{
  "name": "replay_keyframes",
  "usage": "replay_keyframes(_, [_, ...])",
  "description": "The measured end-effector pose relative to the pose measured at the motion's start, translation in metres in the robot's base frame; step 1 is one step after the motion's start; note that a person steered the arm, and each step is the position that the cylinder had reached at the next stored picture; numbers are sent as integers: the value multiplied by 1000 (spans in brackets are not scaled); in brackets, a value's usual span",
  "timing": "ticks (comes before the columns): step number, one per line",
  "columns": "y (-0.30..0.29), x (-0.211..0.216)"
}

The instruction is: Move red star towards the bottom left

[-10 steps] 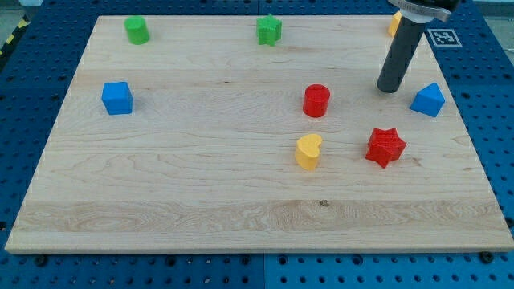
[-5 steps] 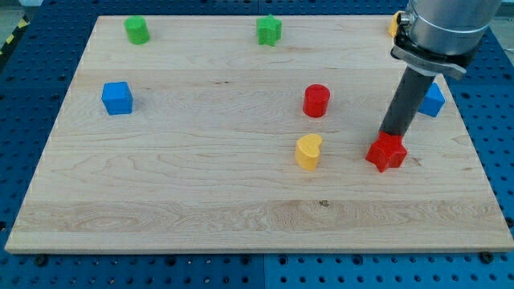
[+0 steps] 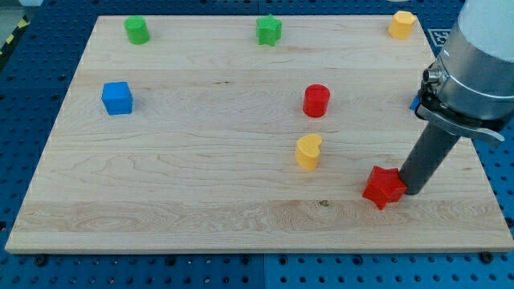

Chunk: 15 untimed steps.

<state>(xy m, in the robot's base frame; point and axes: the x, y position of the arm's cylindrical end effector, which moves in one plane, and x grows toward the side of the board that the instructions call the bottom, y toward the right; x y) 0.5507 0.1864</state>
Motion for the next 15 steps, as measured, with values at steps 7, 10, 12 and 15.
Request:
replay_keyframes(7, [-110,15])
replay_keyframes(10, [-165,29])
replay_keyframes(12, [-208,42])
replay_keyframes(15, [-265,55])
